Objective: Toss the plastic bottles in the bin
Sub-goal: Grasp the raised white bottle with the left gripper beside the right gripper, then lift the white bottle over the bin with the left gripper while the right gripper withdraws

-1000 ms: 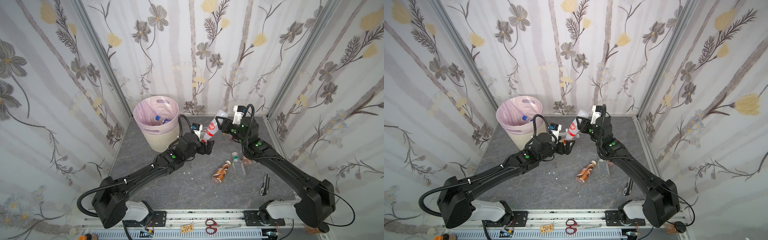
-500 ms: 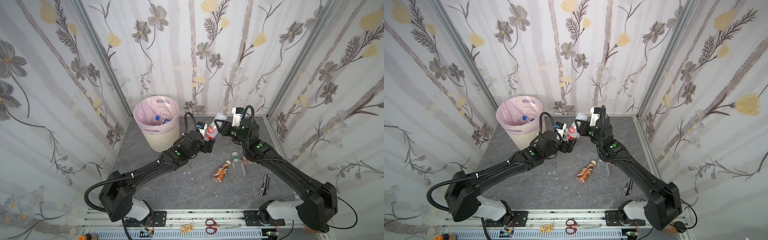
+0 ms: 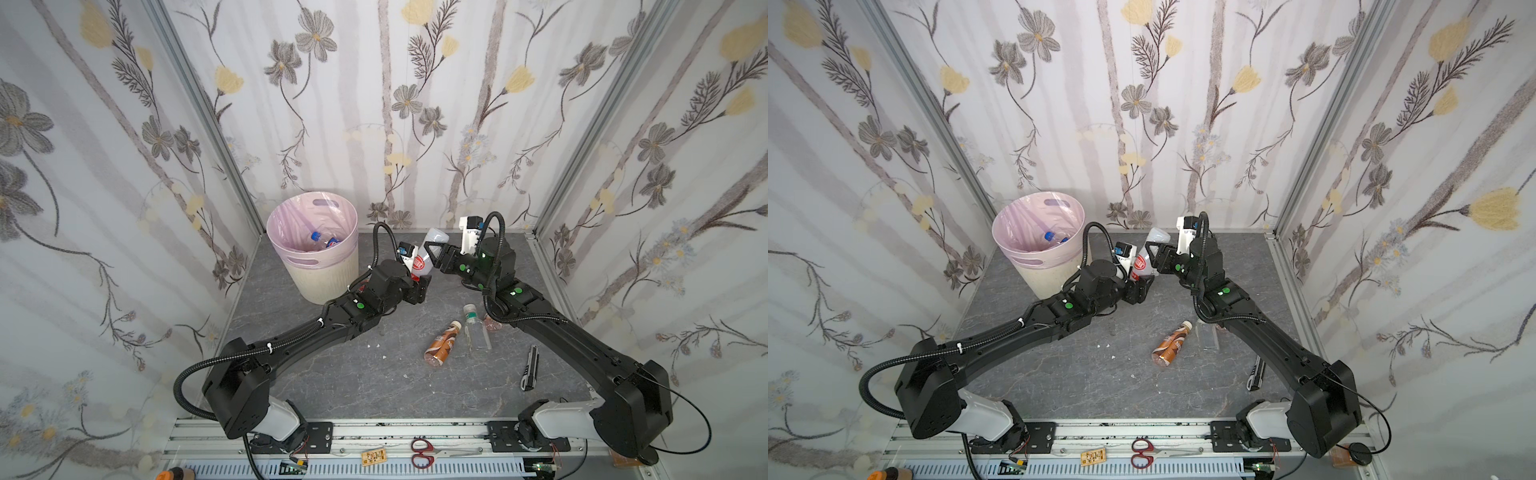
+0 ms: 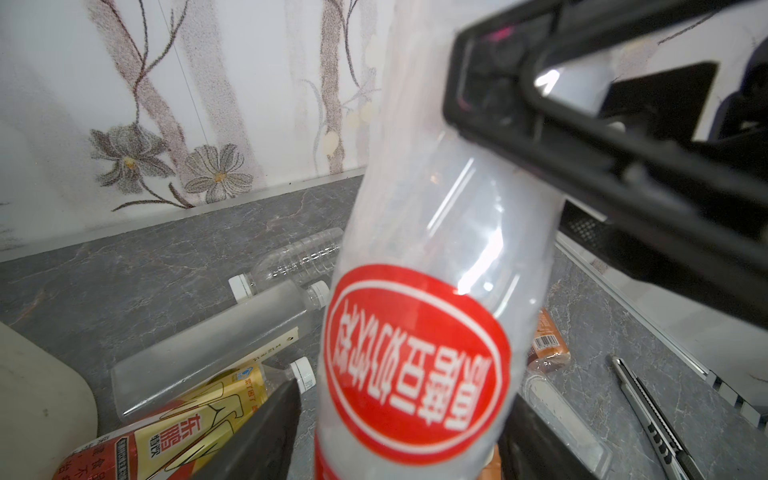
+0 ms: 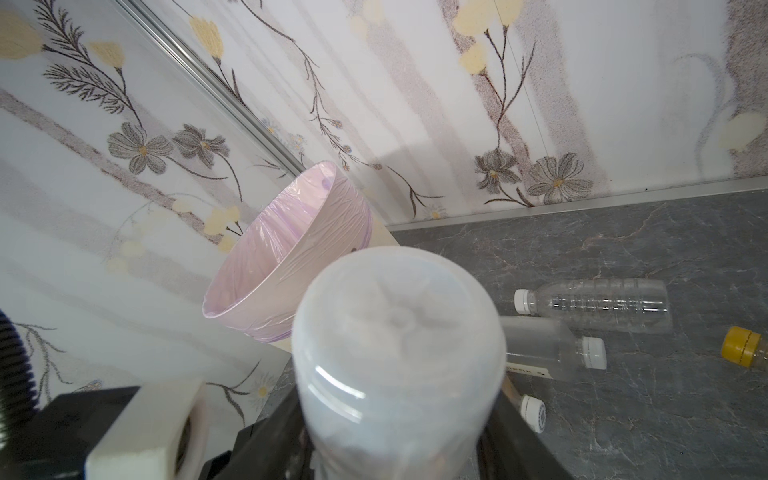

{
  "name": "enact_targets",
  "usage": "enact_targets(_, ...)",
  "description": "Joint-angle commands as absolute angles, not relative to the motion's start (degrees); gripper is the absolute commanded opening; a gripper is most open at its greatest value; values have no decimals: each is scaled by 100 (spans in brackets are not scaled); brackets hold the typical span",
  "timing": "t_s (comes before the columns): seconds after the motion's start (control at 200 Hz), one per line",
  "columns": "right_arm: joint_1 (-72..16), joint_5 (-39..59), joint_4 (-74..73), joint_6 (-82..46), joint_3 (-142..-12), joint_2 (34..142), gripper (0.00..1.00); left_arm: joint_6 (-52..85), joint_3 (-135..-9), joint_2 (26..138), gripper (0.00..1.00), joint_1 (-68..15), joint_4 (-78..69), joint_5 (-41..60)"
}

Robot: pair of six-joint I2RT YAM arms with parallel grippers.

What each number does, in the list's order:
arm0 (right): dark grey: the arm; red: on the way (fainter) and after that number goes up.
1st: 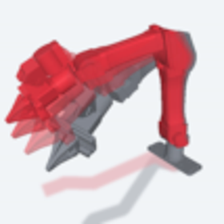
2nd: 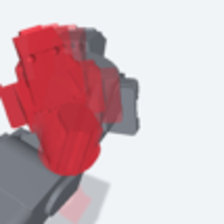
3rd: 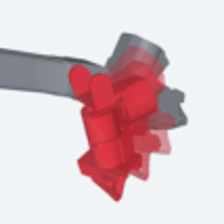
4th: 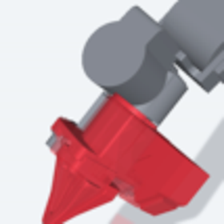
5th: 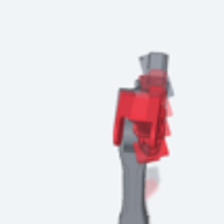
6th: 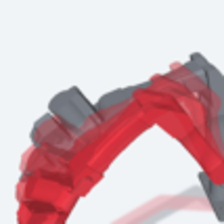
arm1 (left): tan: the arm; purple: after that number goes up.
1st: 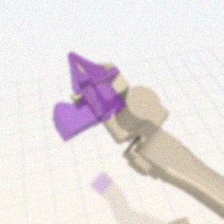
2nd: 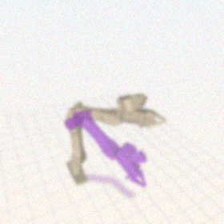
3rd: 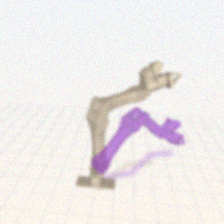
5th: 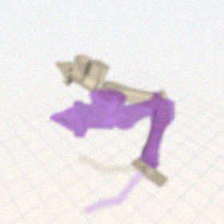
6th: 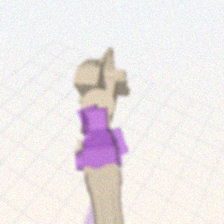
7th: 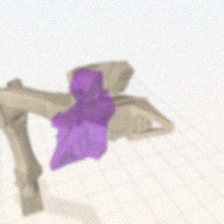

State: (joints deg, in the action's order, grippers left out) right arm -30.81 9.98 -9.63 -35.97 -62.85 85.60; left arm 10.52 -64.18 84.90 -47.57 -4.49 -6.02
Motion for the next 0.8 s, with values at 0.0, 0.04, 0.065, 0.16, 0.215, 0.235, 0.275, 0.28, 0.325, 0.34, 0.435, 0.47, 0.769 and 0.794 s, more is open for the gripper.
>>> enact_targets(0.0, -3085, 1119, -1282, -3679, -6256, 8595, 57, 958, -6412, 8495, 68, -4748, -763, -728)
enact_targets(0.04, -3085, 1159, -1287, -3685, -6262, 8611, 57, 958, -6395, 8492, 63, -4755, -788, -744)
enact_targets(0.065, -3090, 1178, -1290, -3684, -6266, 8621, 58, 958, -6390, 8498, 61, -4744, -806, -754)
enact_targets(0.16, -3088, 1226, -1299, -3687, -6274, 8653, 59, 955, -6346, 8465, 55, -4746, -867, -808)
enact_targets(0.215, -3088, 1273, -1288, -3687, -6288, 8674, 62, 943, -6325, 8443, 51, -4755, -891, -835)
enact_targets(0.235, -3085, 1289, -1269, -3680, -6300, 8675, 64, 945, -6332, 8426, 50, -4752, -892, -847)
enact_targets(0.275, -3085, 1302, -1250, -3663, -6310, 8667, 69, 933, -6313, 8399, 49, -4753, -895, -869)
enact_targets(0.28, -3085, 1301, -1245, -3660, -6315, 8667, 69, 933, -6312, 8392, 49, -4754, -900, -869)
enact_targets(0.325, -3072, 1288, -1197, -3623, -6332, 8629, 76, 929, -6294, 8357, 49, -4753, -909, -924)
enact_targets(0.34, -3066, 1279, -1181, -3610, -6336, 8611, 78, 924, -6281, 8343, 49, -4745, -906, -945)
enact_targets(0.435, -2952, 1223, -1111, -3497, -6346, 8406, 91, 904, -6223, 8206, 48, -4756, -910, -1152)
enact_targets(0.47, -2889, 1186, -1084, -3460, -6333, 8285, 97, 874, -6206, 8145, 48, -4758, -906, -1252)
enact_targets(0.769, -2119, 674, -1027, -3317, -5898, 6928, 100, -42, -6348, 6754, 50, -4736, -905, -2979)
enact_targets(0.794, -2078, 639, -1033, -3305, -5852, 6851, 100, -180, -6434, 6575, 50, -4729, -914, -3084)
